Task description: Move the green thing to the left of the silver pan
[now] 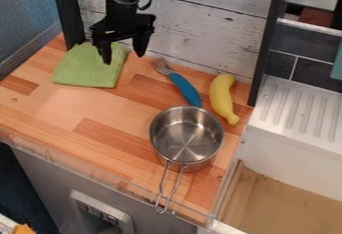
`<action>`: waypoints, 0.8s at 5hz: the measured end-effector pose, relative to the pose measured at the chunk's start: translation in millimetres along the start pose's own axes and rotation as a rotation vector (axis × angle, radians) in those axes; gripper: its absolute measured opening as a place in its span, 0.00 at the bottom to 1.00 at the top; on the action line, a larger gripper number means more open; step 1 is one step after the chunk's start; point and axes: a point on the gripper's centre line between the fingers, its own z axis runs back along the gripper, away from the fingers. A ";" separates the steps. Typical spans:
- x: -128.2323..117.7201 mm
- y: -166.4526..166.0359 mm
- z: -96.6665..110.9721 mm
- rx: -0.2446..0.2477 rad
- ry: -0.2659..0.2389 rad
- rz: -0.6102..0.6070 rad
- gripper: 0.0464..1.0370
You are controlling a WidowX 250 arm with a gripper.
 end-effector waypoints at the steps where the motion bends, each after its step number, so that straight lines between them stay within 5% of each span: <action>1: 11.8 9.0 -8.7 0.031 -0.012 0.028 0.96; 4: 28.7 32.8 -38.4 0.090 0.007 0.102 0.96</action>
